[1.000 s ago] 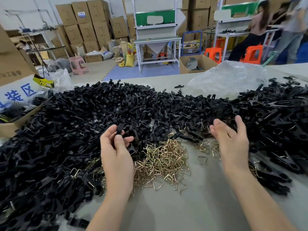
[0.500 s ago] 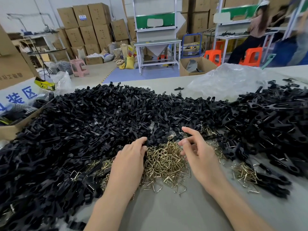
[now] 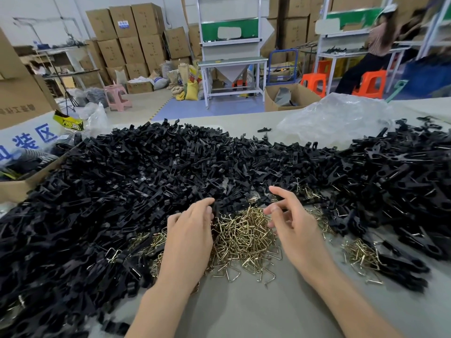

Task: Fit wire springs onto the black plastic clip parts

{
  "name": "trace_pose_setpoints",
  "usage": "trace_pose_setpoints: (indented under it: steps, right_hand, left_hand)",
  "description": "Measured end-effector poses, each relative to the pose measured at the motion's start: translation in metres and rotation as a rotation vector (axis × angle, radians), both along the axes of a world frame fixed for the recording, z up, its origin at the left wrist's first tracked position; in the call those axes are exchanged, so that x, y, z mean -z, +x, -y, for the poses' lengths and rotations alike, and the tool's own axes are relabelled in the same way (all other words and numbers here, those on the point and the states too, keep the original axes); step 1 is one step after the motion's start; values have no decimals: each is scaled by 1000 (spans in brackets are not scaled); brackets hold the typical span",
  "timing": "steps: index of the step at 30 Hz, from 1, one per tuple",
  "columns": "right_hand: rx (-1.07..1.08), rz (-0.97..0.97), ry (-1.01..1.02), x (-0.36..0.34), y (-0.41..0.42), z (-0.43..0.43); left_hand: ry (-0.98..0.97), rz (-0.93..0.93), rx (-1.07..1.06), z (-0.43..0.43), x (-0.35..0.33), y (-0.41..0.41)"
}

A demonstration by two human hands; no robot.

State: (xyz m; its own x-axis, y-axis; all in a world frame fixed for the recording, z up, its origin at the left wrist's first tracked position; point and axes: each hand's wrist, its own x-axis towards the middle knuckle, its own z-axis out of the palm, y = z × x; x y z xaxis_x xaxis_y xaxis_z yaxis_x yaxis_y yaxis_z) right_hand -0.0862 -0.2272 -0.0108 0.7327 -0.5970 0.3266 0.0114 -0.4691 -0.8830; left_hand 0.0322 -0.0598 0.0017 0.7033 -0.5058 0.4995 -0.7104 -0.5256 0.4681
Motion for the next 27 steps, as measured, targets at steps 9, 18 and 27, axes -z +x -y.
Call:
trace_pose_setpoints:
  steps: [9,18,27]
  right_hand:
    - [-20,64,10,-7,-1,-5]
    - [-313,83,316,-16,2,-28]
    - [-263,215,535,-23,2,-22]
  left_hand:
    - [-918,-923,291,4,-23,-8]
    - [-847,-1205,480,12,-27,-24]
    - [-745,-938,411,14,-19,-29]
